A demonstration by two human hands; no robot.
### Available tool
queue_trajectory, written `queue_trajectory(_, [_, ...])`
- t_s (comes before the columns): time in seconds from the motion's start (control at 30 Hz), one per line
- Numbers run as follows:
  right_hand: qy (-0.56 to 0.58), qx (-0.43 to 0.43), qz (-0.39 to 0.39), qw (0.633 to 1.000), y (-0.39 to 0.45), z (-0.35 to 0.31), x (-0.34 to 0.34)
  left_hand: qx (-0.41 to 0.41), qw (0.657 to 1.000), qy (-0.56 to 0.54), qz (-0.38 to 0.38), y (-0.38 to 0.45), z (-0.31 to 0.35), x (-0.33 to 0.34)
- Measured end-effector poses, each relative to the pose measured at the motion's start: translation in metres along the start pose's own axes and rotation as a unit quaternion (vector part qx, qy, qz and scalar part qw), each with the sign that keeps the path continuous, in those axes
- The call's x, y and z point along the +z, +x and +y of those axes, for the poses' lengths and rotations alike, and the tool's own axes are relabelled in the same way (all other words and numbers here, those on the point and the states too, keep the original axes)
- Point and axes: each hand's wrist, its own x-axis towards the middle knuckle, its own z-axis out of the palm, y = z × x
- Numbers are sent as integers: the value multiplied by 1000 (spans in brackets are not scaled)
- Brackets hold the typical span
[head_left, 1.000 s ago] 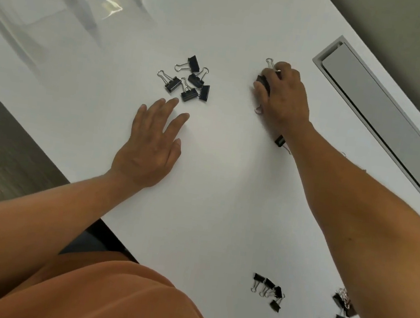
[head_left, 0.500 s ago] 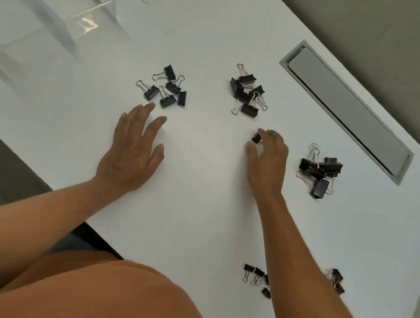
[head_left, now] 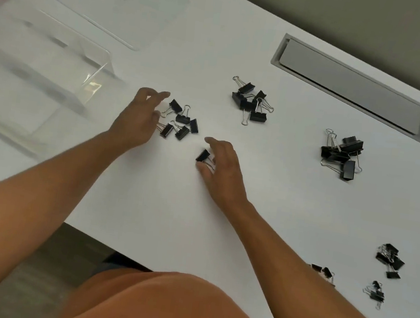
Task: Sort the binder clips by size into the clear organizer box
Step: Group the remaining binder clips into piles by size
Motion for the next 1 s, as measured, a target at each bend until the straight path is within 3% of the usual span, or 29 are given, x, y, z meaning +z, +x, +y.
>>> queue_trajectory(0.13, [-33, 45, 35, 998, 25, -21, 23, 3, 994, -30, -107, 35, -1, -15])
queue_trajectory(0.4, [-30, 66, -2, 997, 53, -38, 48, 27, 986, -103, -131, 24, -15, -20])
queue_trajectory(0.5, [11, 93, 15, 996, 47, -37, 41, 96, 990, 5, -99, 20, -26, -16])
queue_trajectory(0.6, [-19, 75, 17, 997, 41, -39, 42, 153, 969, 157, -112, 21, -35, -6])
queue_trajectory(0.77, [-115, 67, 36, 990, 33, -42, 61, 230, 955, 145, -117, -7, -35, 22])
queue_trajectory(1.0, [-65, 118, 103, 986, -24, -50, 52, 274, 946, 120, -121, -45, -9, 46])
